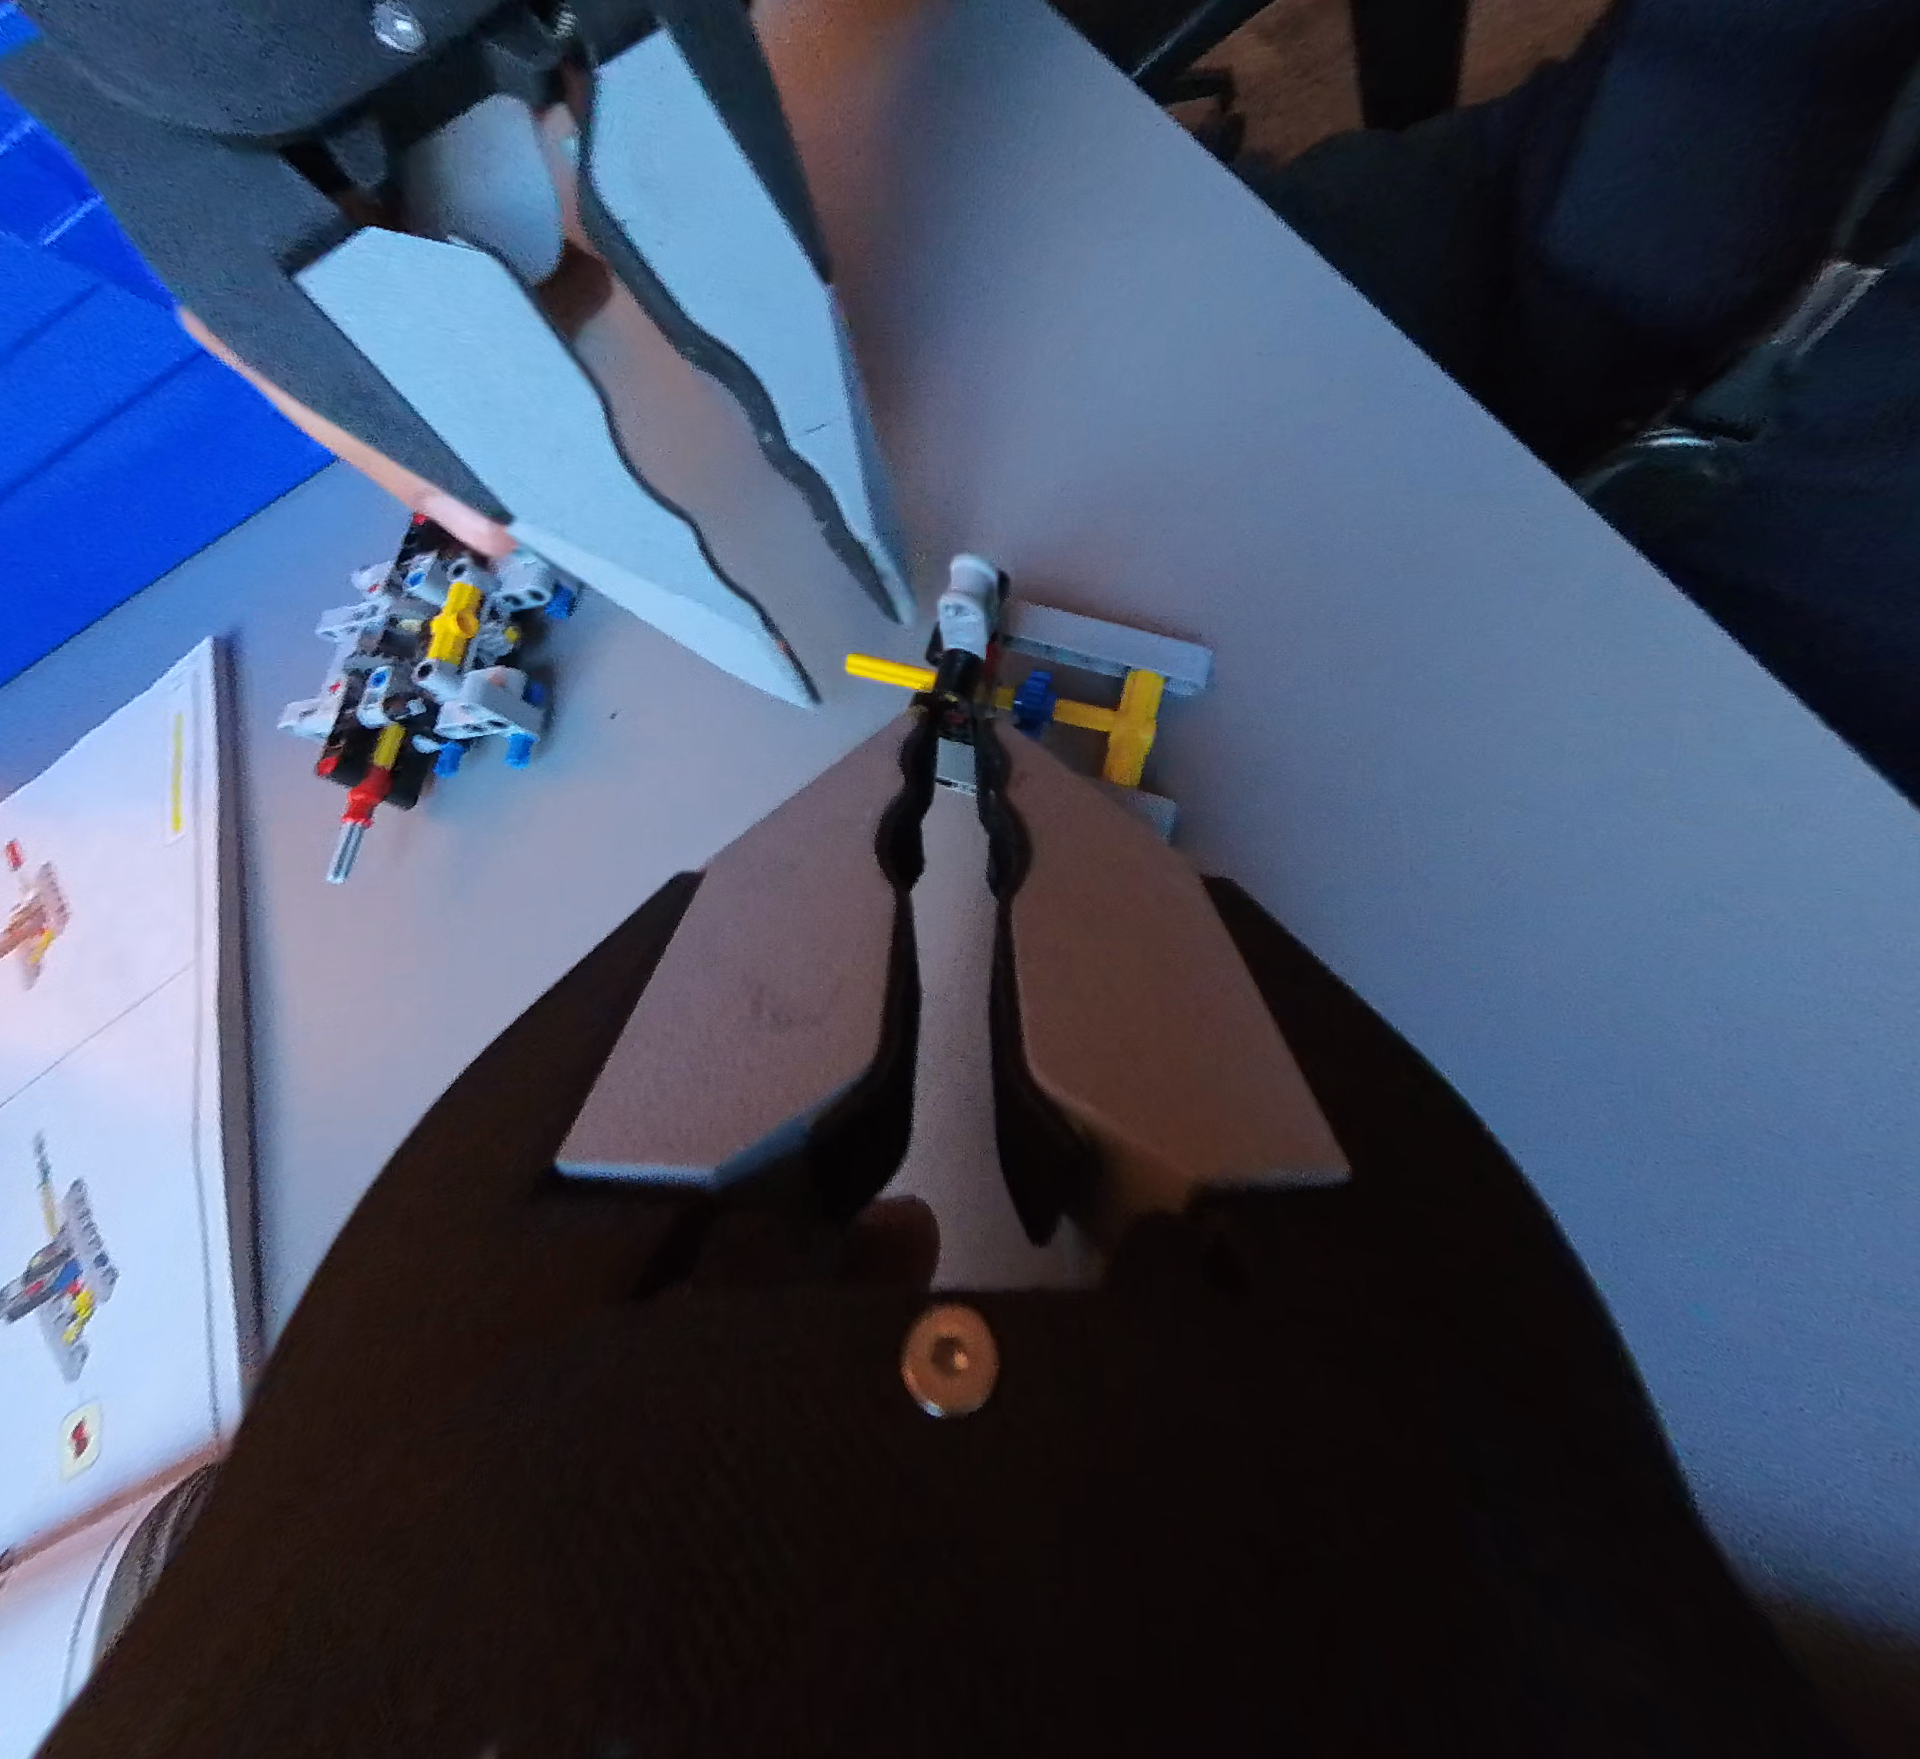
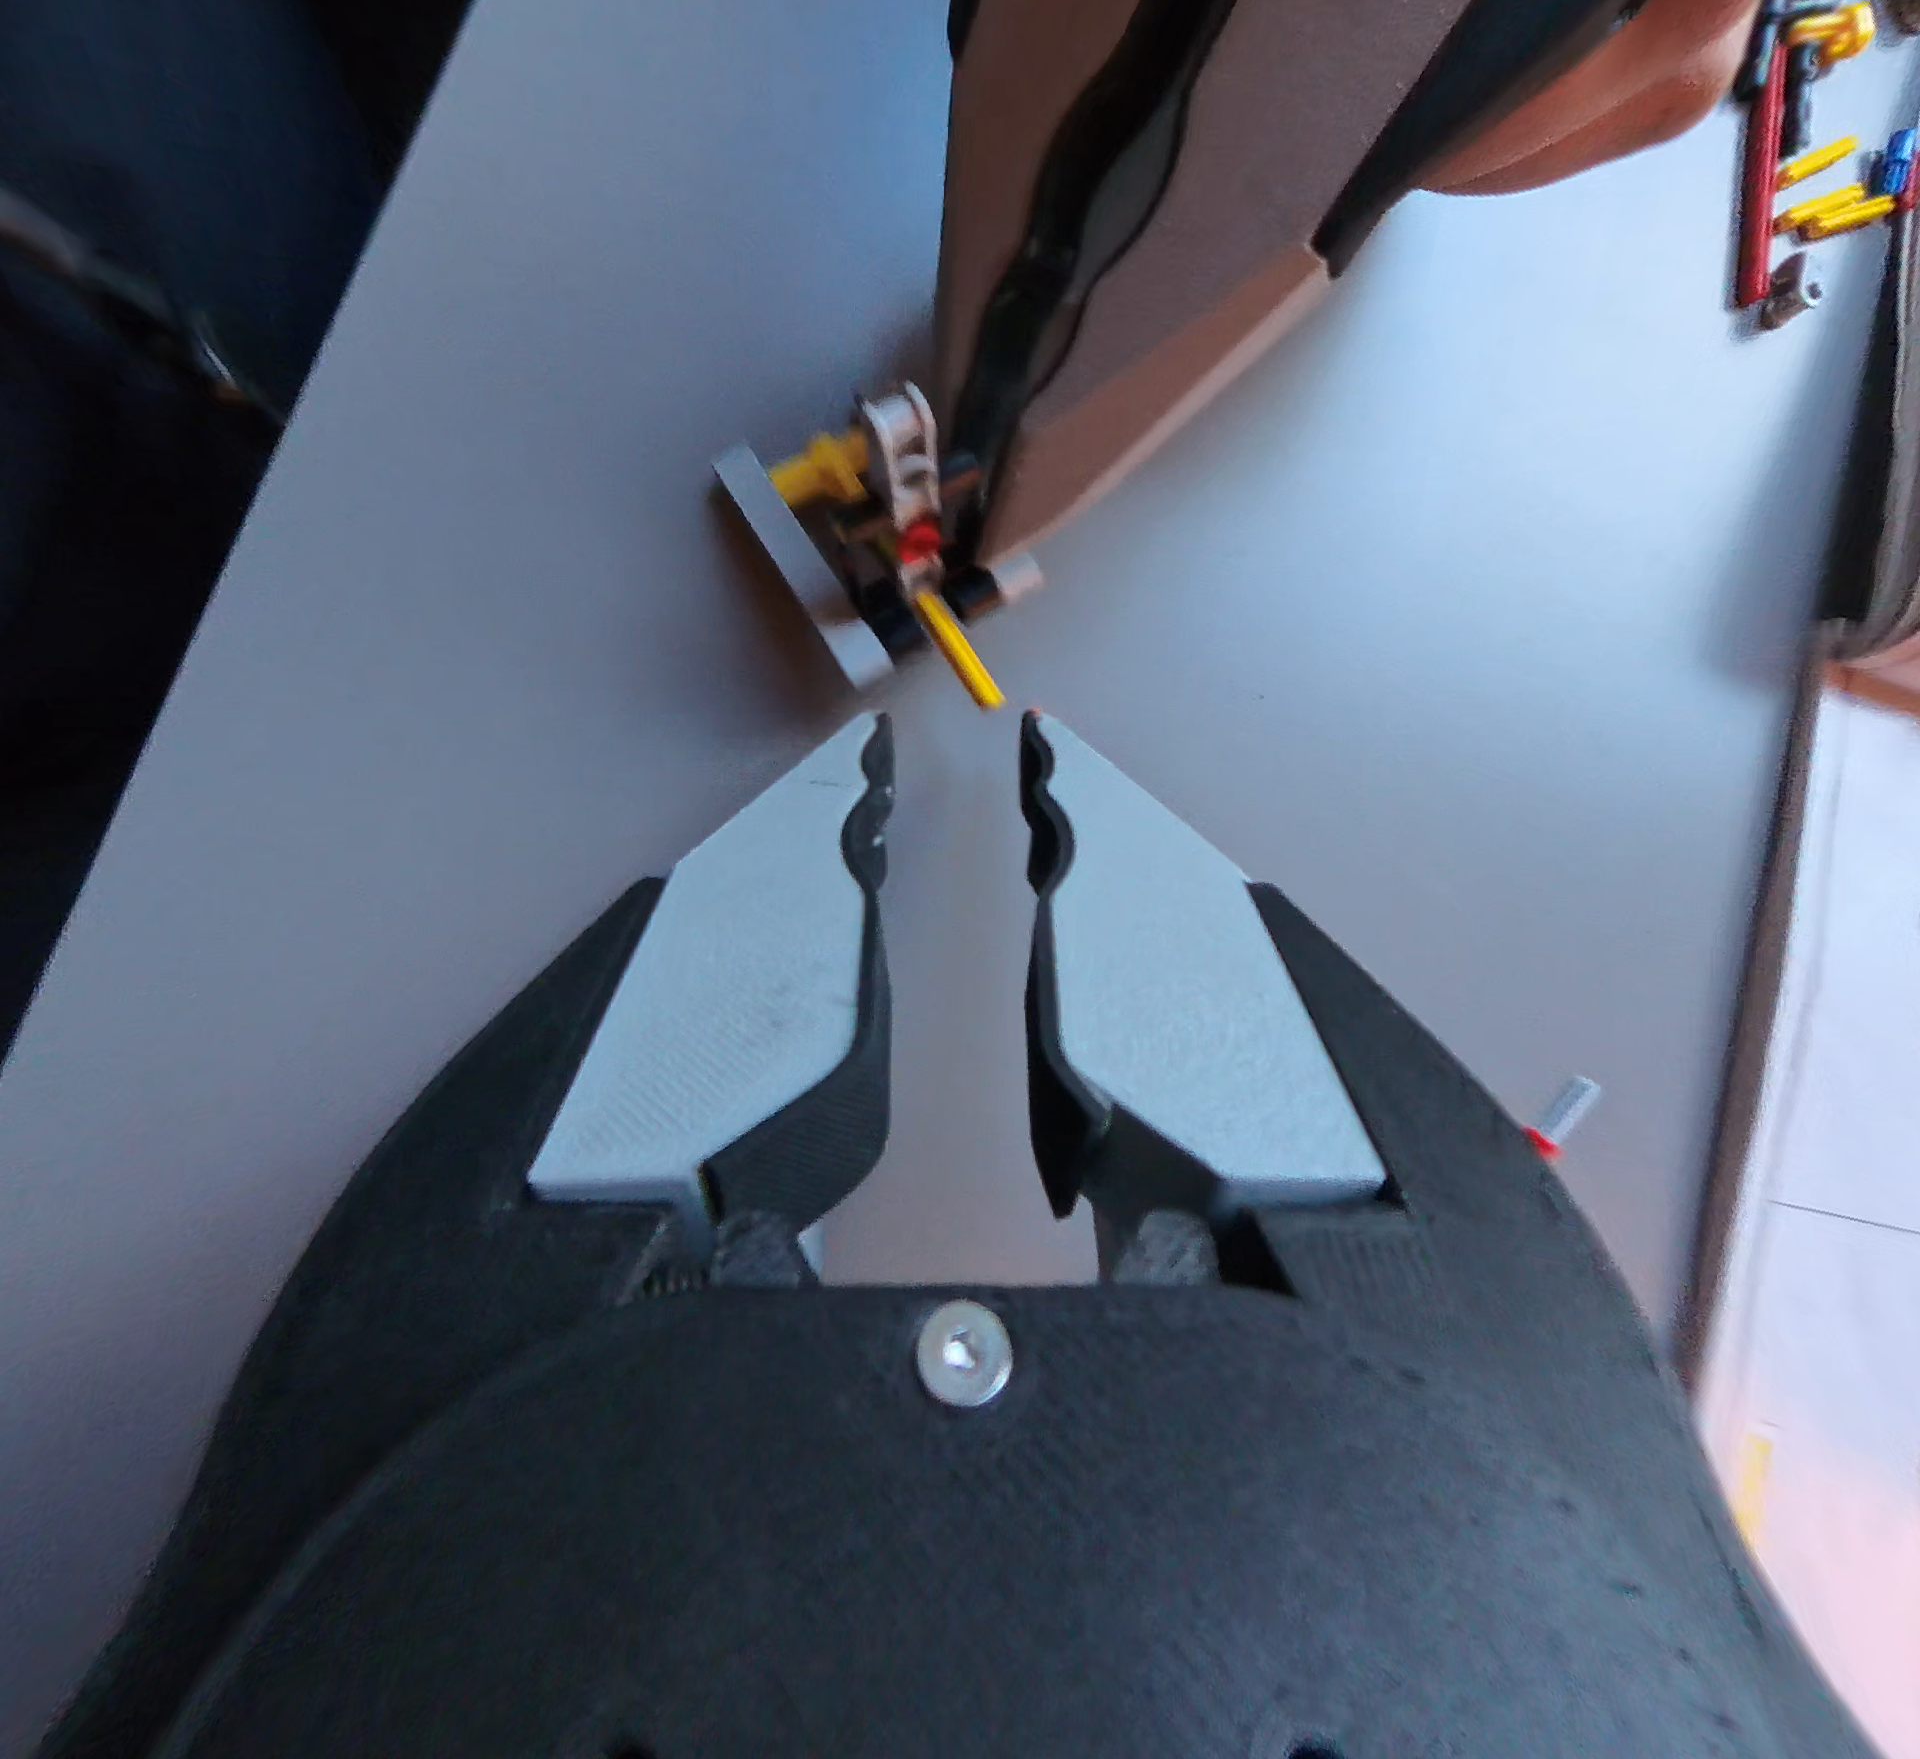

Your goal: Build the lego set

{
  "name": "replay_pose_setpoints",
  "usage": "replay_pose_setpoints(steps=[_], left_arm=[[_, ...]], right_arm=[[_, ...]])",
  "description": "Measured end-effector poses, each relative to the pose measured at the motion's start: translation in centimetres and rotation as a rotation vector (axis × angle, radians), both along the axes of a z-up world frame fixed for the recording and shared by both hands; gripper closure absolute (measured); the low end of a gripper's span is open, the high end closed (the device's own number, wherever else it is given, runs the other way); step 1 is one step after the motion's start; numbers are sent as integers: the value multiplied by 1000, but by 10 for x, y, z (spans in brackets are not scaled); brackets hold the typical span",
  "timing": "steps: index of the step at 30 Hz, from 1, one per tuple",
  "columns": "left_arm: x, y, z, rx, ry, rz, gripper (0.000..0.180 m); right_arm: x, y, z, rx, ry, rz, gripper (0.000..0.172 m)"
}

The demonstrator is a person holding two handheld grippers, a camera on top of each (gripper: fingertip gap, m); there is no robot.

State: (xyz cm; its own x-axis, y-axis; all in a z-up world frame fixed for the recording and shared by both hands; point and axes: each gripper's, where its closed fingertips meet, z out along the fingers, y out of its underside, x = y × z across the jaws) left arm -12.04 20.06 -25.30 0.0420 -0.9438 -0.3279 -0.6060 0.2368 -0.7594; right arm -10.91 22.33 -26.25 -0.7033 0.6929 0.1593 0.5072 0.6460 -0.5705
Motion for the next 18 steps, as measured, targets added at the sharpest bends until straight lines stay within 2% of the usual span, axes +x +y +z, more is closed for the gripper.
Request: replay_pose_setpoints(steps=[4, 7, 9, 11, 16, 18], left_arm=[[5, -6, -1, -16, 6, -35, 176], [8, -9, -1, -17, 8, -51, 176], [8, -11, -2, -19, 14, -59, 175], [9, -9, -3, -18, 20, -48, 175], [-2, 12, -10, -41, 60, 105, 177], [-9, 19, -9, -125, 45, 199, 154]], right_arm=[[2, -12, 8, -64, -34, 33, 153], [1, -16, -2, -13, -58, 55, 156], [3, -20, -5, -21, -75, 63, 168], [4, -20, -7, -32, -84, 53, 169], [4, -9, -12, -62, -88, -103, 171], [5, -7, -13, -84, -79, -181, 170]])
